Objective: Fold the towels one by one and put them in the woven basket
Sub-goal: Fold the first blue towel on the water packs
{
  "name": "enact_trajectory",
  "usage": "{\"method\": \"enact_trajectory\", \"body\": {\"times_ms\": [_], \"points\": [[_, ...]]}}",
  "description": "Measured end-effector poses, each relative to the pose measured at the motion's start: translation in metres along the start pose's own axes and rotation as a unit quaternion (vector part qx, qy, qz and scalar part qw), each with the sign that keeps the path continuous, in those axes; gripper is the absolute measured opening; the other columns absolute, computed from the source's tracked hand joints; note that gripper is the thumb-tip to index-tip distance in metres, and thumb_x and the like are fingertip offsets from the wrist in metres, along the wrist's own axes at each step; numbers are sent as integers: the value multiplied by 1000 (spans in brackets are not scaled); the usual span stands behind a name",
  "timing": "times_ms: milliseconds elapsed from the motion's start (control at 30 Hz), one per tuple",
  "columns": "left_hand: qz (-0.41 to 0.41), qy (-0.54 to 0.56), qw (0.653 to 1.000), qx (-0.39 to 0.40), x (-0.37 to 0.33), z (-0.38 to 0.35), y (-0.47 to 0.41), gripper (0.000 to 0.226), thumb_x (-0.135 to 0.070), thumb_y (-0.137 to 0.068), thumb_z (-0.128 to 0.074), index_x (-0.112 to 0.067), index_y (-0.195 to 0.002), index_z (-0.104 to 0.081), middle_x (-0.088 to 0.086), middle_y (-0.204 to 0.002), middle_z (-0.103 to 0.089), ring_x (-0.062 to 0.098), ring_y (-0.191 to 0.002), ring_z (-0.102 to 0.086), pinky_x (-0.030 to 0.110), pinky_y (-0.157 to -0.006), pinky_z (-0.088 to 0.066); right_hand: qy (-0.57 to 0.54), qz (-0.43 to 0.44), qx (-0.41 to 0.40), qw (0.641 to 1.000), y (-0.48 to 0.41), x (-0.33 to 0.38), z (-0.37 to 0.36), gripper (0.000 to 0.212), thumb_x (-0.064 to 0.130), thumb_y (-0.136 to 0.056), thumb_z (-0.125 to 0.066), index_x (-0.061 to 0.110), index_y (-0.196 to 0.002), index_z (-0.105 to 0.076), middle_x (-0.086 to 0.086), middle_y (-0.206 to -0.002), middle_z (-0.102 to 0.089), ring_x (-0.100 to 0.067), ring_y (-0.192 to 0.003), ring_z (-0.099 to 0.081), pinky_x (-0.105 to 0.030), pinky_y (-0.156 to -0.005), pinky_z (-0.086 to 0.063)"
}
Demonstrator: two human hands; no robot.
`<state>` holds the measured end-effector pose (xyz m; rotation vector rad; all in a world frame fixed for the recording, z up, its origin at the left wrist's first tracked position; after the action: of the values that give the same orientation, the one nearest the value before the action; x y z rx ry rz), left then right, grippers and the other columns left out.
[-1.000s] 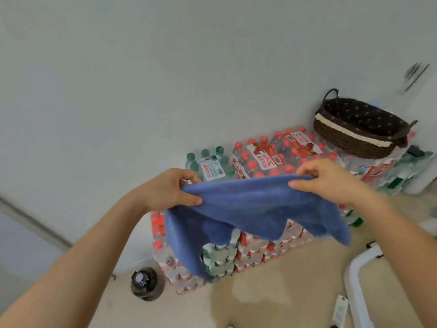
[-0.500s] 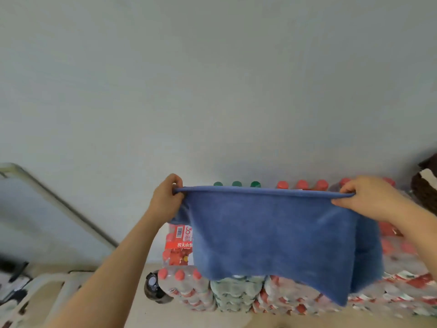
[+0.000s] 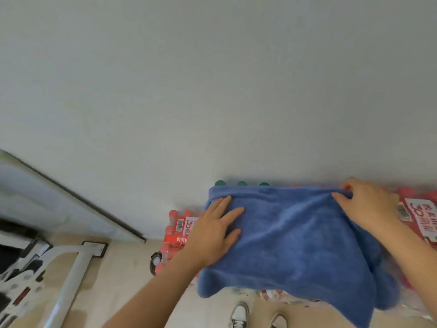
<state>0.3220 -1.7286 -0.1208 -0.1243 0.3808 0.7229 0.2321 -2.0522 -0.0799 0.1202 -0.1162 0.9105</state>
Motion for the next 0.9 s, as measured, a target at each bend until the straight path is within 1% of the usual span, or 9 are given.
{"method": "enact_trajectory", "body": {"times_ms": [100, 200, 300, 400, 467, 567, 667, 800, 900], "points": [[28, -74, 996, 42, 8, -18, -3, 57, -57, -93, -21, -41, -148, -21, 1, -159, -15, 21, -146, -13, 44, -116, -22, -81, 3, 116, 990, 9, -12, -9, 18, 42, -79, -65, 24, -74, -66, 4, -72, -67, -19, -71, -61, -36, -69, -49], [4, -151, 988, 29, 8, -10, -9, 53, -47, -89, -30, -35, -139, -42, 6, -145, -45, 25, -132, -45, 46, -100, -43, -110, 17, 215, 970, 32, -31, -2, 30, 39, -72, -76, 13, -64, -64, 8, -56, -57, -10, -54, -51, -31, -55, -38], [0, -194, 980, 29, 0, -3, -25, 50, -35, -76, -40, -28, -122, -59, 5, -121, -63, 28, -105, -64, 42, -78, -52, 16, 11, 246, 969, 50, -62, 13, 25, 32, -76, -71, 13, -65, -60, 4, -56, -49, -12, -53, -45, -30, -53, -34], [5, -227, 972, 61, -4, 0, -38, 46, -21, -72, -53, -25, -118, -61, 2, -106, -65, 29, -87, -65, 37, -63, -49, 83, -17, 121, 989, 50, -91, 50, 18, 27, -82, -62, 24, -64, -57, 5, -66, -54, -18, -69, -56, -33, -64, -48], [3, -264, 961, 89, -16, 11, -46, 41, -23, -82, -50, -31, -122, -54, -2, -110, -62, 25, -92, -64, 33, -62, -43, -30, -57, -18, 998, 54, -104, 77, 12, 24, -83, -61, 21, -72, -63, 0, -73, -58, -25, -76, -59, -38, -68, -49], [-16, -308, 944, 116, -57, 23, -60, 28, -27, -89, -40, -31, -112, -54, -8, -109, -60, 17, -96, -61, 28, -66, -43, -296, -157, -89, 938, 67, -117, 74, 9, 16, -87, -61, 9, -85, -66, -6, -80, -64, -21, -77, -59, -35, -68, -47], [-151, -72, 986, 8, -141, 43, -81, 34, -26, -84, -40, -25, -110, -61, -3, -107, -64, 23, -90, -63, 33, -74, -50, -399, -157, -118, 896, 76, -98, 69, 1, 15, -87, -63, 15, -86, -64, 2, -79, -64, -12, -74, -58, -25, -64, -47], [-213, 198, 950, 114, -245, 21, -106, 37, -24, -89, -56, -16, -125, -55, 2, -114, -65, 16, -94, -62, 19, -87, -40, -423, -108, -139, 889, 78, -74, 70, 12, 21, -84, -67, 9, -83, -66, -9, -77, -67, -17, -71, -61, -33, -66, -50], [-194, 263, 932, 157, -275, 2, -122, 11, -25, -85, -63, -16, -92, -66, -3, -65, -57, 6, -56, -48, 34, -65, -51, -448, -98, -153, 875, 81, -74, 71, 29, 31, -86, -66, 4, -80, -61, -11, -73, -63, -12, -63, -55, -35, -64, -48]]}}
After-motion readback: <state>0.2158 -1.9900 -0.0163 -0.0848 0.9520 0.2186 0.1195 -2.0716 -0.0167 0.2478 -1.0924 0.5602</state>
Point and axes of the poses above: each hand's wrist, its own y-axis away from the middle knuckle, its own z-axis out of the back of the hand, x = y × z, the point moved 9 cm from there along -y, towards the middle knuckle
